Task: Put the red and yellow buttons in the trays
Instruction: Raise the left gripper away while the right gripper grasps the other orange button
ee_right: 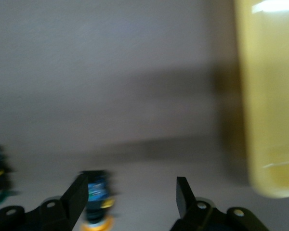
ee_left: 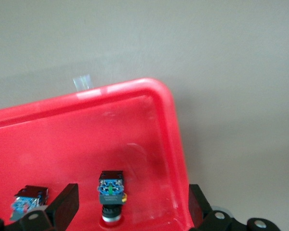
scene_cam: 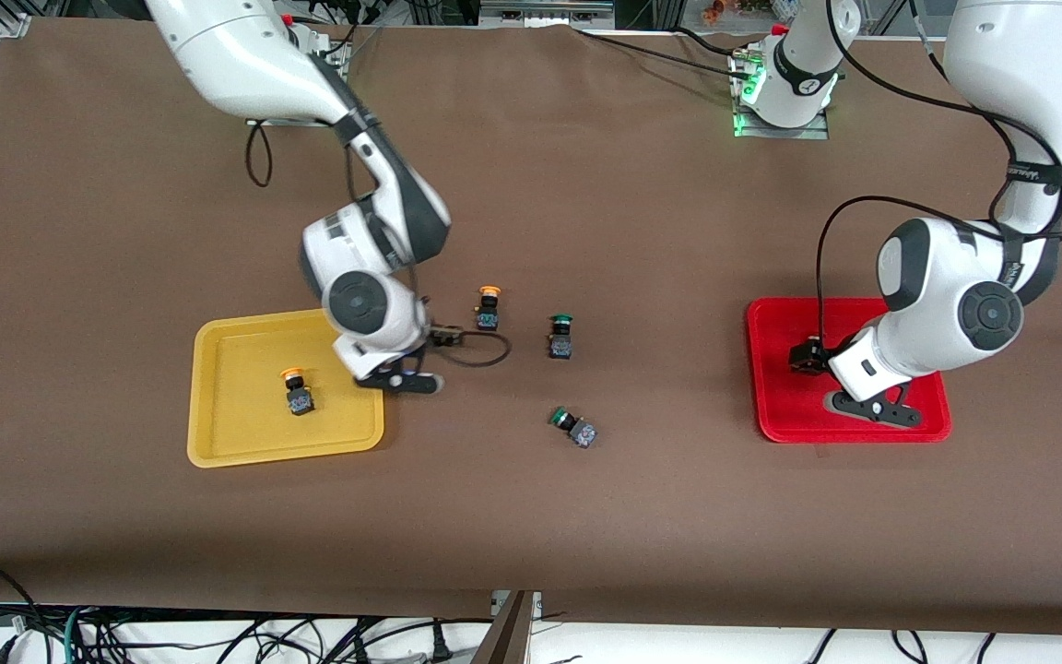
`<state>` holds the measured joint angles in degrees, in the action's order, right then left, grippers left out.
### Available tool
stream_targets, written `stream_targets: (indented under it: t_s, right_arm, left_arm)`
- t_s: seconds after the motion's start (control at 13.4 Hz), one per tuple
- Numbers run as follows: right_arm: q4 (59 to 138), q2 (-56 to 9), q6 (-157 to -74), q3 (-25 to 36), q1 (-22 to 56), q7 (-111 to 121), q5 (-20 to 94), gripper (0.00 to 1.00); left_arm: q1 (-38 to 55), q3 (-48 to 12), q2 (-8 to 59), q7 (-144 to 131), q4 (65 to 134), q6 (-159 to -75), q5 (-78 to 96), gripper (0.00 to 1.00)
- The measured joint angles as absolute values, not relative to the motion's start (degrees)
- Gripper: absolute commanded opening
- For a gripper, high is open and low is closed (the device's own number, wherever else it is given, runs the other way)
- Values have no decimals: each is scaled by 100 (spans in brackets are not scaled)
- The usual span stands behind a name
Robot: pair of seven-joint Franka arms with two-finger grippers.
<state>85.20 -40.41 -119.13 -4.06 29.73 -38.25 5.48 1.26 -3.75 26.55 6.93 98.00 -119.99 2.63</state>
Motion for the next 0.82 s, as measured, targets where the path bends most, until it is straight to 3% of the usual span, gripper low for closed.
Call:
stream_targets:
  t_s: [0.52, 0.67, 0.82]
  right_arm:
    - [8839, -4360, -12635, -406, 3460, -4419, 873, 81]
    - [8900, -4392, -12734, -406, 3537, -4439, 873, 74]
    - [8943, -4399, -12790, -406, 3559, -4449, 873, 58]
  left_arm:
    - [159, -239, 2592, 361, 7842, -9623, 262, 100]
    - [149, -167, 2355, 355, 7601, -9393, 262, 100]
    - [126, -118, 1893, 319, 7675, -9116, 262, 100]
